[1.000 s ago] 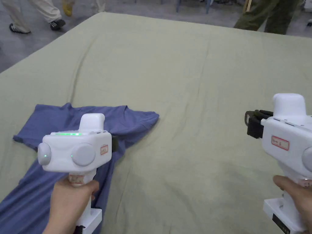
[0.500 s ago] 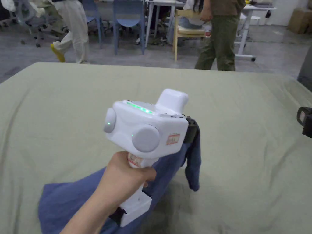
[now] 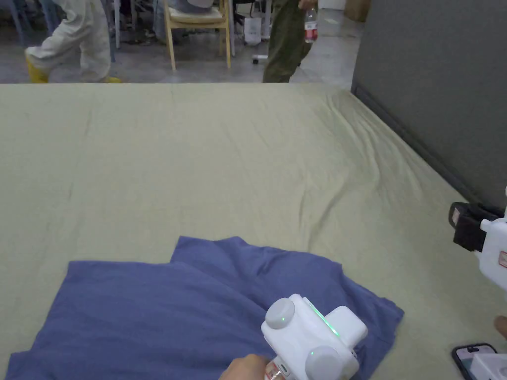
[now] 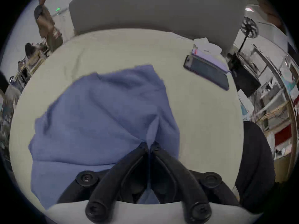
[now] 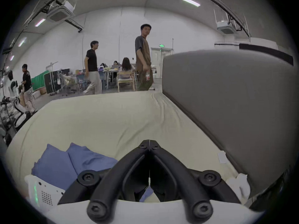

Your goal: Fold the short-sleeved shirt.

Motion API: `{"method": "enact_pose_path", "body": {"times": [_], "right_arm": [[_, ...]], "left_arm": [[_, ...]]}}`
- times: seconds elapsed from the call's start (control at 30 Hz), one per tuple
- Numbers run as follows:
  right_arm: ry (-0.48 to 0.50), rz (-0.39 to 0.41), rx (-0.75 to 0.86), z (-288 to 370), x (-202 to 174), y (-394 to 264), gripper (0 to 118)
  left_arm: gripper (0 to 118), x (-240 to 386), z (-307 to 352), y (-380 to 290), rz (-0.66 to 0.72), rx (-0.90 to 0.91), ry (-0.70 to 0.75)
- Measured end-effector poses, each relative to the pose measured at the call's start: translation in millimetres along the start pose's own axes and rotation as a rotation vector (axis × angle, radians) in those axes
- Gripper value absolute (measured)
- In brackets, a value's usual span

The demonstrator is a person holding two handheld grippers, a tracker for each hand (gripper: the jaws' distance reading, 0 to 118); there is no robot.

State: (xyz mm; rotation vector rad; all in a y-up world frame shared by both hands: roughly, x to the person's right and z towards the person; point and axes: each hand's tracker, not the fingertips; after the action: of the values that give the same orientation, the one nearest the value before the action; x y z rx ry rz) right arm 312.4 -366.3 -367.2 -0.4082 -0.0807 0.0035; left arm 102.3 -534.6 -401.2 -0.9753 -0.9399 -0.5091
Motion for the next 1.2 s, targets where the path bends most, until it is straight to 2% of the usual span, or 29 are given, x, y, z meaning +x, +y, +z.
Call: {"method": "enact_pose_path", "body": {"times": [0.03,0.07,0.17,0.2,0.23,0.33,0.43,0.47,0.5,0.53,0.57,0.6,0.7,0.77,0.9,0.97,1.0,1.03,1.07,1.13,1.2], "right_arm": [[0.004,-0.009,-0.013,-3.9,-1.8,-5.6,3],[0.015,-0.016,-0.023,-6.9,-4.5,-10.4,3],[0.036,-0.018,-0.049,-14.7,-14.5,-19.2,3],[0.051,-0.019,-0.054,-14.5,-18.7,-21.2,3],[0.059,-0.019,-0.058,-15.0,-23.0,-20.1,3],[0.095,-0.015,-0.065,-11.2,-36.2,-22.9,3],[0.121,-0.004,-0.064,-6.1,-49.9,-27.4,3],[0.131,0.001,-0.066,-4.0,-54.2,-30.1,3],[0.139,0.003,-0.067,-4.9,-56.6,-35.9,3],[0.147,0.004,-0.068,-3.3,-60.6,-40.6,3],[0.155,0.004,-0.071,-1.6,-64.5,-44.6,3],[0.163,0.004,-0.075,-0.4,-68.9,-48.8,3],[0.178,0.005,-0.092,1.4,-82.4,-57.0,3],[0.185,-0.002,-0.106,-2.1,-88.4,-59.8,3],[0.195,-0.004,-0.118,-5.1,-96.3,-59.9,3],[0.195,0.014,-0.124,-6.8,-99.0,-58.3,3],[0.192,0.034,-0.126,-7.4,-100.2,-57.5,3],[0.191,0.044,-0.126,-8.2,-98.1,-57.8,3],[0.192,0.054,-0.128,-8.8,-97.5,-57.5,3],[0.193,0.067,-0.134,-11.2,-97.5,-56.3,3],[0.194,0.08,-0.142,-13.4,-97.1,-57.4,3]], "left_arm": [[1,-6.2,-5.4,-2.0,0.036,-0.01,-0.008],[9,-10.6,-9.5,-4.2,0.072,-0.006,-0.013],[58,-25.6,0.6,-6.6,0.225,0.043,-0.077],[62,-31.8,11.7,-7.5,0.27,0.045,-0.147],[62,-35.9,25.0,-10.8,0.291,0.055,-0.149],[63,-50.6,91.7,-35.7,0.257,0.164,-0.019],[62,-67.0,179.1,-91.0,0.362,0.278,0.142],[55,-67.3,206.4,-113.6,0.391,0.334,0.213],[25,-64.9,233.6,-137.4,0.434,0.404,0.314],[0,-58.5,256.4,-160.1,0.498,0.42,0.484],[0,-57.6,276.3,-180.2,0.544,0.422,0.579],[0,-53.9,292.0,-198.9,0.547,0.379,0.581],[0,-44.5,320.6,-240.3,0.656,0.393,0.722],[0,-48.2,326.3,-252.7,0.714,0.385,0.702],[0,-67.6,317.2,-249.9,0.724,0.388,0.716],[0,-90.7,307.5,-242.4,0.75,0.412,0.677],[18,-110.3,300.7,-238.9,0.787,0.435,0.645],[56,-135.7,292.2,-234.5,0.834,0.423,0.594],[88,-160.1,283.0,-230.9,0.872,0.401,0.538],[88,-213.0,256.1,-222.0,0.939,0.365,0.434],[88,-258.1,228.0,-212.8,0.967,0.314,0.45]]}}
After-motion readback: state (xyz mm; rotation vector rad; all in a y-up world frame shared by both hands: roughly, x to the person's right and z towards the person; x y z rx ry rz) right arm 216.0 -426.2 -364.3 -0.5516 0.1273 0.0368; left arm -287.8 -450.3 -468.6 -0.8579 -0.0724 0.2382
